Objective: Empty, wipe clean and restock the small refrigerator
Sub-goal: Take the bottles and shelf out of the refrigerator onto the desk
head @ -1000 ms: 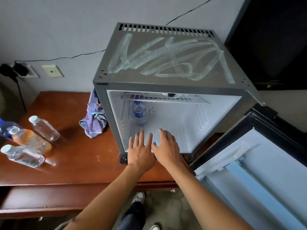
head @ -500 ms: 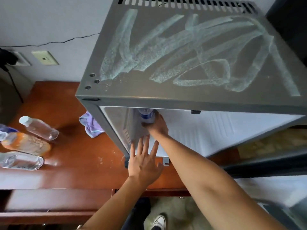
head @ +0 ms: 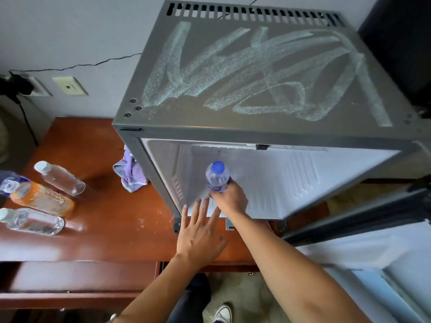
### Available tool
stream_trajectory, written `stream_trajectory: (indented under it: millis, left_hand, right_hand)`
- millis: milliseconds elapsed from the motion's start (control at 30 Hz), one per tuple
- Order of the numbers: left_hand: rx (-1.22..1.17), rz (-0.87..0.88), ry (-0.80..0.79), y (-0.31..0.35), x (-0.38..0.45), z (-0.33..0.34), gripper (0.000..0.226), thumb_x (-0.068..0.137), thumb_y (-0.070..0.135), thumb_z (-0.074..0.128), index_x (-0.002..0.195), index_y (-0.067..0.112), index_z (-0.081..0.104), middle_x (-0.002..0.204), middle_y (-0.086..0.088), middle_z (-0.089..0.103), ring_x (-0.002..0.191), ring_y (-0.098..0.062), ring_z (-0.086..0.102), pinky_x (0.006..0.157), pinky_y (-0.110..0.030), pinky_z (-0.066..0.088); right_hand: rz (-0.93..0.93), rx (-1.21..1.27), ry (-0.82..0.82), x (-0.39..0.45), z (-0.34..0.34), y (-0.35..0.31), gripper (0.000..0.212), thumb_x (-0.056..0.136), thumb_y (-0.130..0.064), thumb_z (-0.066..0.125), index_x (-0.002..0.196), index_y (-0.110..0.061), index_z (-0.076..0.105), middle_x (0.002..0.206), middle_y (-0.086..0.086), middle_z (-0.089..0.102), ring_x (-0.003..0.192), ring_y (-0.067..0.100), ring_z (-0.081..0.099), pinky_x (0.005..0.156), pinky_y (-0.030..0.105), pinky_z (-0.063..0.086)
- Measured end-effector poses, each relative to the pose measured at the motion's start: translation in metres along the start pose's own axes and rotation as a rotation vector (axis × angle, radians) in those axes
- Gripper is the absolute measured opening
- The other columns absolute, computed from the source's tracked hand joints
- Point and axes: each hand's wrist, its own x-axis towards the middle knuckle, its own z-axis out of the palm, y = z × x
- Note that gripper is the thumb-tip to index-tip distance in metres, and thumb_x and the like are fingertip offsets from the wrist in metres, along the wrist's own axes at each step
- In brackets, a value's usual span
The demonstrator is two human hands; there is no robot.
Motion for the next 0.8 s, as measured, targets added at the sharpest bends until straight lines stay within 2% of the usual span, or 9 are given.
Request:
stream_trajectory:
  millis: [100, 200, 267, 367, 467, 567, 667, 733, 800]
  left_hand:
    - [-0.091, -0.02, 0.11, 0.007, -0.019, 0.006, 0.083, 0.079, 0.052, 0.039, 0.157, 0.025, 0.033, 0.168, -0.012, 0.023, 0.157, -0.027, 0.013, 0.126, -0.056, 0.007]
    - [-0.222, -0.039, 0.262, 0.013, -0.038, 0.011, 0.083, 0.084, 0.05, 0.052, 0.155, 0.011, 0.033, 0.159, -0.009, 0.042, 0.149, -0.026, 0.036, 0.123, -0.047, 0.021]
    - [-0.394, -0.074, 0.346, 0.016, -0.051, 0.004, 0.077, 0.089, 0.051, 0.059, 0.151, 0.017, 0.031, 0.151, -0.001, 0.049, 0.14, -0.019, 0.044, 0.119, -0.039, 0.029]
    - [-0.822, -0.19, 0.373, 0.009, -0.07, -0.013, 0.071, 0.084, 0.051, 0.075, 0.142, 0.033, 0.037, 0.131, 0.015, 0.06, 0.118, -0.008, 0.06, 0.098, -0.03, 0.048]
    - [-1.042, -0.322, 0.407, -0.014, -0.088, -0.018, 0.063, 0.076, 0.048, 0.085, 0.127, 0.035, 0.05, 0.115, 0.017, 0.069, 0.106, -0.007, 0.068, 0.09, -0.037, 0.056]
    - [-1.079, -0.389, 0.443, -0.043, -0.103, -0.02, 0.062, 0.071, 0.05, 0.086, 0.123, 0.035, 0.057, 0.11, 0.012, 0.072, 0.103, -0.013, 0.07, 0.092, -0.053, 0.055]
    - [-0.995, -0.449, 0.497, -0.069, -0.117, -0.027, 0.059, 0.068, 0.053, 0.079, 0.12, 0.04, 0.055, 0.107, 0.02, 0.071, 0.1, -0.01, 0.069, 0.088, -0.044, 0.054]
    - [-0.906, -0.478, 0.486, -0.085, -0.125, -0.035, 0.054, 0.07, 0.055, 0.064, 0.121, 0.047, 0.049, 0.104, 0.025, 0.069, 0.099, -0.011, 0.068, 0.083, -0.038, 0.051]
    - [-0.843, -0.486, 0.465, -0.104, -0.131, -0.041, 0.053, 0.073, 0.052, 0.056, 0.124, 0.045, 0.044, 0.101, 0.019, 0.07, 0.096, -0.018, 0.067, 0.077, -0.037, 0.05]
  right_hand:
    - [-0.003, -0.019, -0.005, -0.031, -0.008, 0.024, 0.038, 0.069, -0.052, 0.077, 0.098, -0.034, 0.06, 0.087, -0.011, 0.072, 0.085, 0.022, 0.07, 0.073, 0.032, 0.055]
    - [-0.027, -0.001, -0.036, -0.06, -0.012, 0.04, 0.04, 0.069, -0.062, 0.073, 0.1, -0.038, 0.062, 0.091, -0.014, 0.073, 0.085, 0.016, 0.069, 0.074, 0.033, 0.057]
    - [-0.067, -0.033, -0.097, -0.081, -0.014, 0.043, 0.033, 0.071, -0.059, 0.073, 0.096, -0.042, 0.06, 0.087, -0.017, 0.07, 0.085, 0.013, 0.068, 0.072, 0.029, 0.054]
    - [-0.184, -0.113, -0.21, -0.114, -0.014, 0.033, 0.029, 0.074, -0.054, 0.071, 0.098, -0.043, 0.059, 0.089, -0.018, 0.069, 0.09, 0.013, 0.065, 0.072, 0.027, 0.049]
    - [-0.341, -0.194, -0.274, -0.141, -0.005, 0.011, 0.041, 0.078, -0.052, 0.068, 0.114, -0.038, 0.055, 0.105, -0.009, 0.073, 0.099, 0.018, 0.068, 0.077, 0.033, 0.054]
    - [-0.466, -0.162, -0.303, -0.163, -0.002, -0.016, 0.058, 0.079, -0.031, 0.072, 0.132, -0.036, 0.049, 0.12, -0.006, 0.071, 0.109, 0.022, 0.067, 0.083, 0.035, 0.055]
    - [-0.714, -0.157, -0.214, -0.182, -0.001, -0.05, 0.074, 0.081, -0.014, 0.062, 0.15, -0.029, 0.04, 0.145, -0.006, 0.055, 0.129, 0.017, 0.054, 0.098, 0.035, 0.051]
    - [-0.987, -0.277, -0.08, -0.189, 0.009, -0.075, 0.069, 0.083, -0.022, 0.057, 0.15, -0.027, 0.041, 0.142, -0.003, 0.053, 0.123, 0.018, 0.053, 0.088, 0.035, 0.055]
    - [-1.191, -0.461, 0.021, -0.189, 0.026, -0.105, 0.049, 0.088, -0.035, 0.057, 0.137, -0.024, 0.055, 0.125, 0.003, 0.058, 0.106, 0.022, 0.057, 0.07, 0.036, 0.056]
